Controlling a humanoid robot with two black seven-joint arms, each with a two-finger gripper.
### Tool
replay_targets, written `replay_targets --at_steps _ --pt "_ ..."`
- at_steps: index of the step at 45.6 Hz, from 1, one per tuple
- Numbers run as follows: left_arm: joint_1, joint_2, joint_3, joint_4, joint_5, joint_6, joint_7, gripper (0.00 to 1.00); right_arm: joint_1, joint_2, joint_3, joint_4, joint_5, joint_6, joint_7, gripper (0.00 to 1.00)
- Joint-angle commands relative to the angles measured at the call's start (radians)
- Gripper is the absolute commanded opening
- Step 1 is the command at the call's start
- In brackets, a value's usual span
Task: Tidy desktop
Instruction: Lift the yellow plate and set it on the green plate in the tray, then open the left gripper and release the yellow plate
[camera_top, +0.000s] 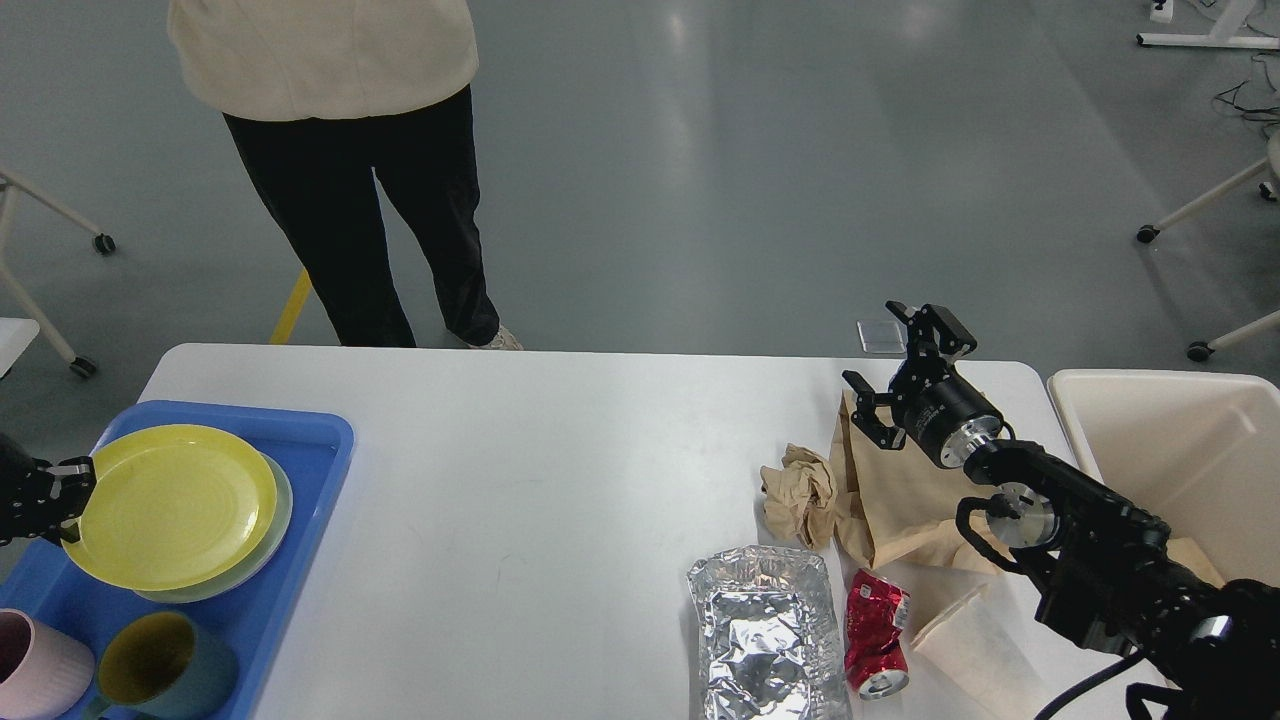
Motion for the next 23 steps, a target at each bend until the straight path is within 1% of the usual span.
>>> replay_targets --at_steps 1,13,23 --pt "0.036 -0.005 -0.035 0.010 0.000 0.058 0.003 0.01 0.000 0.000 0.000 0.000 0.000 0.000 0.000 1.00" --pt "0.062 -0.014 -0.053 0.010 0.001 0.155 0.003 0.01 0.000 0.000 0.000 0.000 0.000 0.000 0.000 1.00" --pt "0.081 -0.014 -0.053 0.021 0.001 0.170 0.003 0.02 0.000 0.000 0.000 0.000 0.000 0.000 0.000 1.00"
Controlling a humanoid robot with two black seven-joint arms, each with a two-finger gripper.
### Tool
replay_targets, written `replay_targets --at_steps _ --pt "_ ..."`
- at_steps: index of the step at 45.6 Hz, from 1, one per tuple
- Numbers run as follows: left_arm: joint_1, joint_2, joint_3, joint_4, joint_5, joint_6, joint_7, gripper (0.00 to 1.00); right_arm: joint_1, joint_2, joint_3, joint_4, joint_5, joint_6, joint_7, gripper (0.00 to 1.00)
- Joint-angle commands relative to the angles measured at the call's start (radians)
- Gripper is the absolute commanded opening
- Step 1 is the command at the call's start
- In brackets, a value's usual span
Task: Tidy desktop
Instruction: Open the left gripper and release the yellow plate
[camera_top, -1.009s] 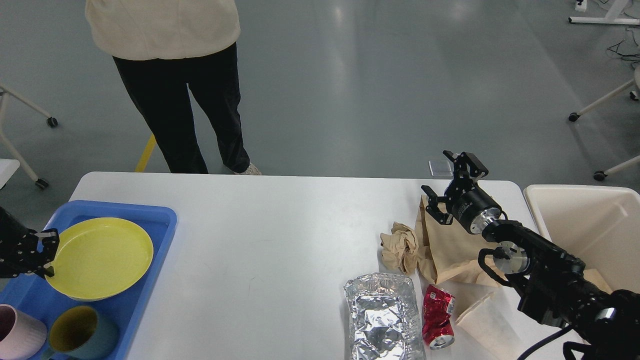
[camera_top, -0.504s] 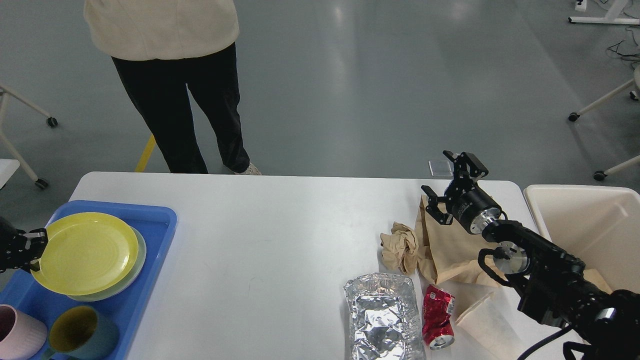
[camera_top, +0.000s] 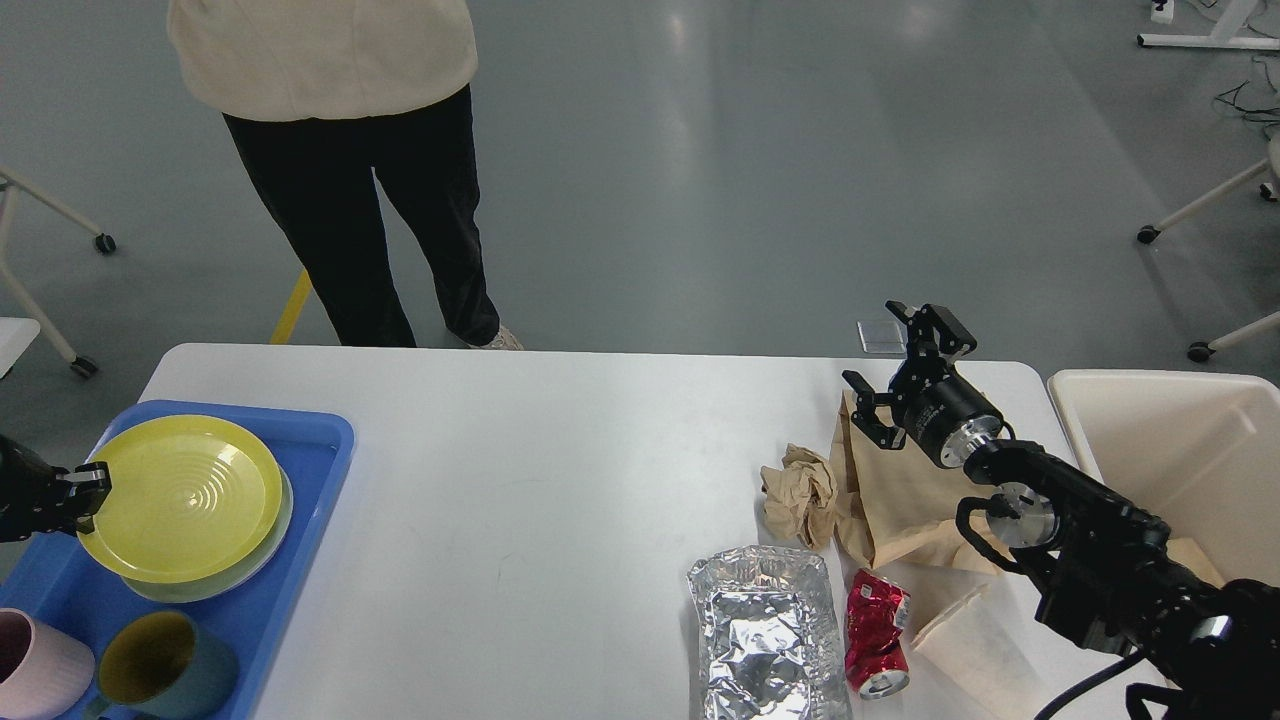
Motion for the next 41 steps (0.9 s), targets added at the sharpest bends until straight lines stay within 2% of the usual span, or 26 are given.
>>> replay_targets --at_steps 1,9,14,17,20,22,41 --pt "0.015 0.000 0.000 0.011 0.000 0.006 0.000 0.02 0.000 0.000 0.000 0.000 0.000 0.000 0.000 1.00" --pt "0.030 0.000 -0.003 0.011 0.000 0.023 0.000 0.04 0.000 0.000 0.000 0.000 0.000 0.000 0.000 1.00" --pt "0.030 -0.002 -0.003 0.010 0.000 0.023 0.000 0.10 0.000 0.000 0.000 0.000 0.000 0.000 0.000 1.00" --pt "0.030 -0.002 -0.003 0.008 0.000 0.023 0.000 0.20 0.000 0.000 0.000 0.000 0.000 0.000 0.000 1.00" --pt "0.029 -0.002 -0.003 0.008 0.000 0.026 0.001 0.40 0.000 0.000 0.000 0.000 0.000 0.000 0.000 1.00" --pt "0.029 -0.002 -0.003 0.007 0.000 0.032 0.000 0.47 0.000 0.000 0.000 0.000 0.000 0.000 0.000 1.00" --pt "0.024 -0.003 -0.006 -0.002 -0.005 0.032 -0.003 0.90 0.000 0.000 0.000 0.000 0.000 0.000 0.000 1.00"
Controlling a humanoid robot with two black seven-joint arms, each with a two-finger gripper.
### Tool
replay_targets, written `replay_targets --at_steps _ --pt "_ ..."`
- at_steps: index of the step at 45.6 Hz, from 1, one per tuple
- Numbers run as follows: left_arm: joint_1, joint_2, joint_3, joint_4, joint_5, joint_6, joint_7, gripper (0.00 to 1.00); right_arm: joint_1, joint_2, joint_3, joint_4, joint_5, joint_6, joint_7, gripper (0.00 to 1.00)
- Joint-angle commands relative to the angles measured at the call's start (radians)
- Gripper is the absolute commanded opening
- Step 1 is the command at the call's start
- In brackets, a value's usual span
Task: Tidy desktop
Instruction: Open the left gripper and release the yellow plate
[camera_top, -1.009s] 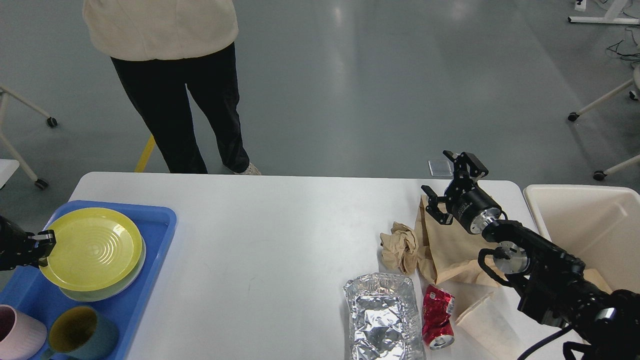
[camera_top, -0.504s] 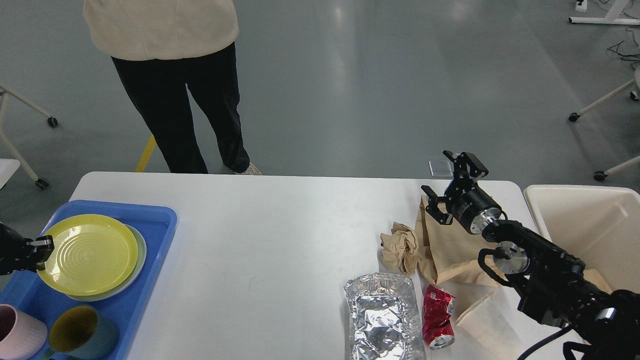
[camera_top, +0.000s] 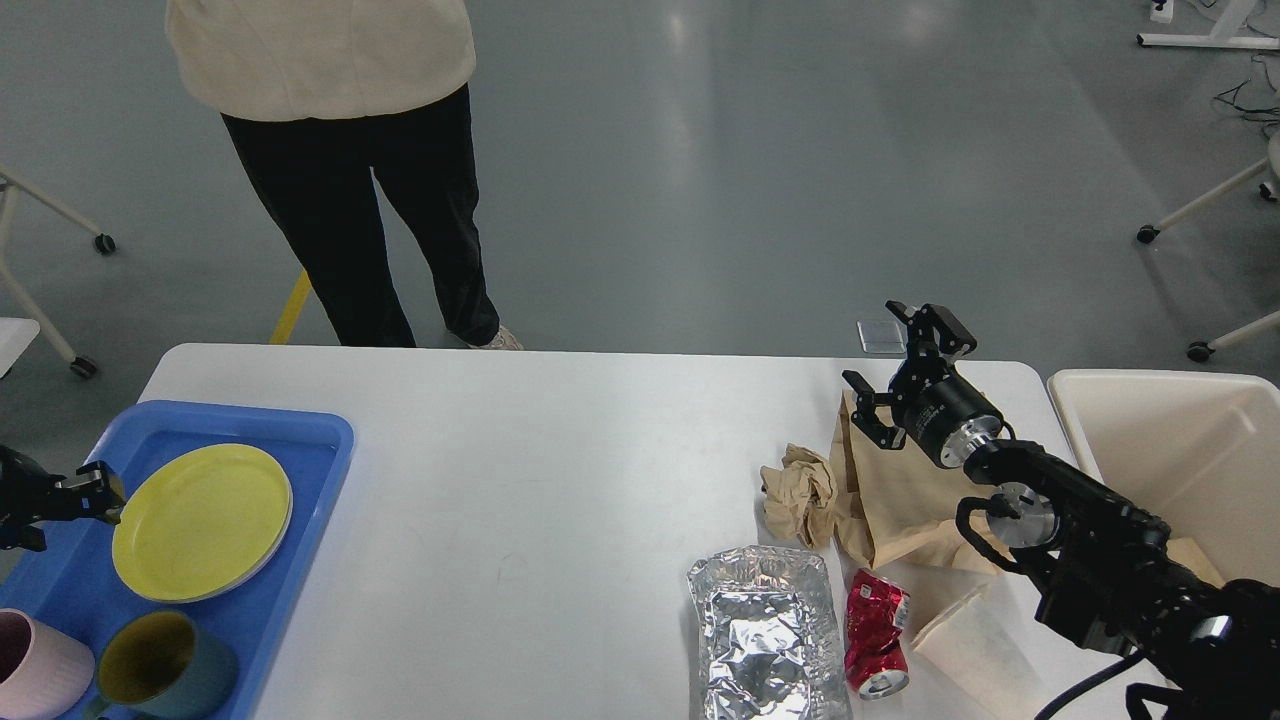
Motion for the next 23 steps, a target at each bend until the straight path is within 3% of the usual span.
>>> replay_targets --at_steps 1,11,23 --pt "-0.006 -0.001 -0.001 -0.007 -0.002 -0.020 -0.003 0.93 0.000 0.000 0.000 0.000 0.000 0.000 0.000 1.00" --pt "-0.046 -0.014 -0.058 -0.044 -0.002 -0.107 -0.003 0.96 0.000 0.000 0.000 0.000 0.000 0.000 0.000 1.00" --pt "-0.274 -0.014 -0.043 -0.051 -0.002 -0.231 -0.002 0.96 0.000 0.000 0.000 0.000 0.000 0.000 0.000 1.00"
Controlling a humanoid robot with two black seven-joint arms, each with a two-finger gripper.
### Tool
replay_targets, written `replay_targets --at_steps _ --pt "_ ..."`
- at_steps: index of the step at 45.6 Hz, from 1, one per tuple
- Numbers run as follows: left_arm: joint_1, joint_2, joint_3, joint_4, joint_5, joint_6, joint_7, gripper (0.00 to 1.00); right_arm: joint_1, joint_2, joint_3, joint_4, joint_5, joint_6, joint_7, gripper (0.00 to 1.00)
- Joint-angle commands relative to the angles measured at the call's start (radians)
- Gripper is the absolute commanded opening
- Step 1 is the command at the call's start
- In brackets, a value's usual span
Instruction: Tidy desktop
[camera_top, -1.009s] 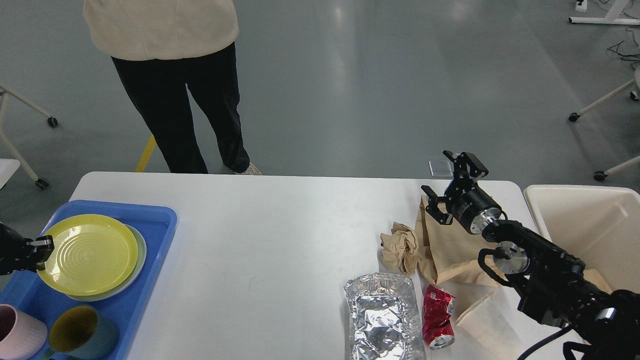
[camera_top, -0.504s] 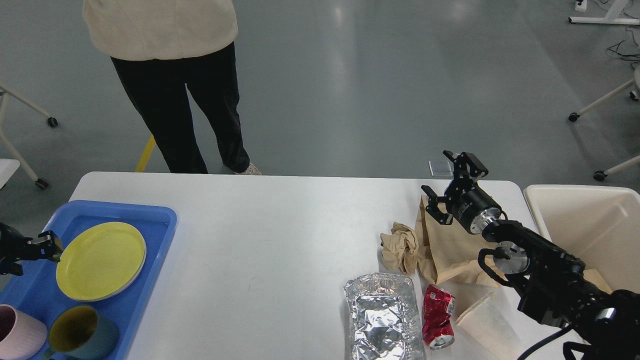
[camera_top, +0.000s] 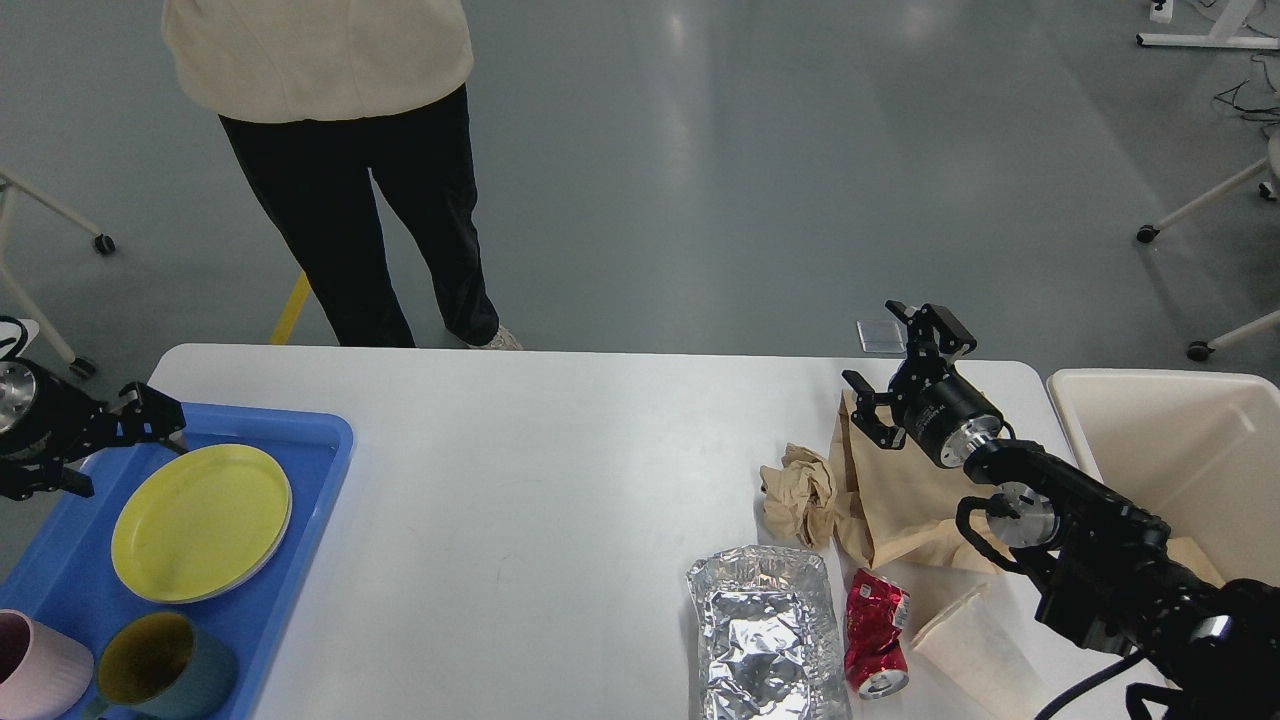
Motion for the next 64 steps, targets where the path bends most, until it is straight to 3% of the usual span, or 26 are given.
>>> replay_targets --at_steps 1,10,16,27,34,47,64 --pt "-0.103 -0.002 0.000 -0.001 0.000 -0.027 -0.002 0.96 0.000 0.000 0.000 0.000 0.000 0.000 0.000 1.00" --pt "-0.224 -0.008 -0.018 0.021 0.002 -0.009 -0.002 0.96 0.000 0.000 0.000 0.000 0.000 0.000 0.000 1.00" --pt "-0.270 -0.009 -0.062 0.102 0.002 0.052 -0.001 0.96 0.000 0.000 0.000 0.000 0.000 0.000 0.000 1.00" --pt "-0.250 -0.026 -0.364 0.315 0.003 0.160 -0.001 0.96 0.000 0.000 0.000 0.000 0.000 0.000 0.000 1.00" --pt "-0.241 -0.037 -0.538 0.322 0.003 0.218 -0.005 0.96 0.000 0.000 0.000 0.000 0.000 0.000 0.000 1.00" --pt "-0.221 -0.029 -0.722 0.323 0.002 0.230 -0.016 0.96 0.000 0.000 0.000 0.000 0.000 0.000 0.000 1.00" --pt "-0.195 -0.100 -0.753 0.325 0.041 0.241 0.001 0.96 0.000 0.000 0.000 0.000 0.000 0.000 0.000 1.00"
